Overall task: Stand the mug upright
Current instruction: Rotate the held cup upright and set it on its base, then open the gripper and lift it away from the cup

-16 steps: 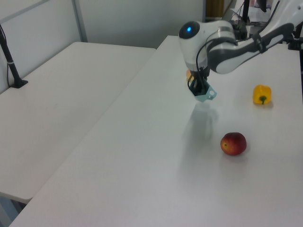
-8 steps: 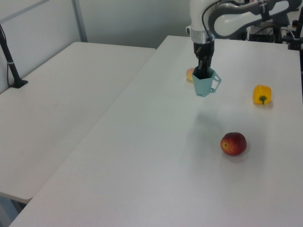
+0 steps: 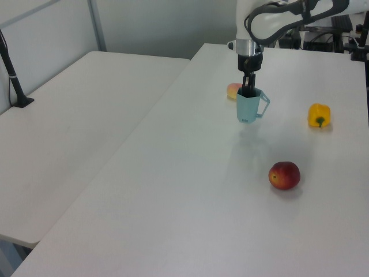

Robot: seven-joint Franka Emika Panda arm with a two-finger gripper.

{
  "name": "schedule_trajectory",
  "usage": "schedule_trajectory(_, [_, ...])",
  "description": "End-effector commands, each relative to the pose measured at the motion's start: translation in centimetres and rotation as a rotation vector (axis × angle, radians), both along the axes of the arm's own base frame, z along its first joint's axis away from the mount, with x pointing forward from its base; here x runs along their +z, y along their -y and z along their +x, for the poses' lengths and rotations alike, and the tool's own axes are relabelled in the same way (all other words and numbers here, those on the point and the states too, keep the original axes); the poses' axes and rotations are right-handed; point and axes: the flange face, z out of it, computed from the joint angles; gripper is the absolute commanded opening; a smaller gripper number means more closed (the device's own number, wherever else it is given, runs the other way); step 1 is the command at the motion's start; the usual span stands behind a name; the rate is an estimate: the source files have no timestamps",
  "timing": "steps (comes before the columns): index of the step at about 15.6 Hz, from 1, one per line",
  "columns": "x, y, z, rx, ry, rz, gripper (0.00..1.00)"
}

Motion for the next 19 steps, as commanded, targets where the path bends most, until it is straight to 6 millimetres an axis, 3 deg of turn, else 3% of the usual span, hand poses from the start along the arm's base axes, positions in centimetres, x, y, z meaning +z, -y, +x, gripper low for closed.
schedule_trajectory(1, [-0.7,0.1,1.3,0.008,0.069,0.017,0.00])
schedule_trajectory(2, [-1.6,0.1,1.5,0.006,0.063,0.015,0.00])
schedule_trajectory(3, [-2.0,0.0,1.5,0.005,0.060,0.016,0.06])
schedule_trajectory(6, [-2.3,-0.4,1.5,0.023,0.053,0.007,0.65])
schedule_trajectory(9, [-2.4,-1.1,1.5,0.027,0.050,0.002,0.97])
schedule_trajectory(11, [-0.2,-1.3,1.4,0.023,0.073,0.006,1.00])
schedule_trajectory(15, [9.3,-1.8,-0.5,-0.014,0.167,0.031,1.00])
schedule_trajectory(19, [16.9,-1.7,-4.2,-0.163,0.160,0.035,1.00])
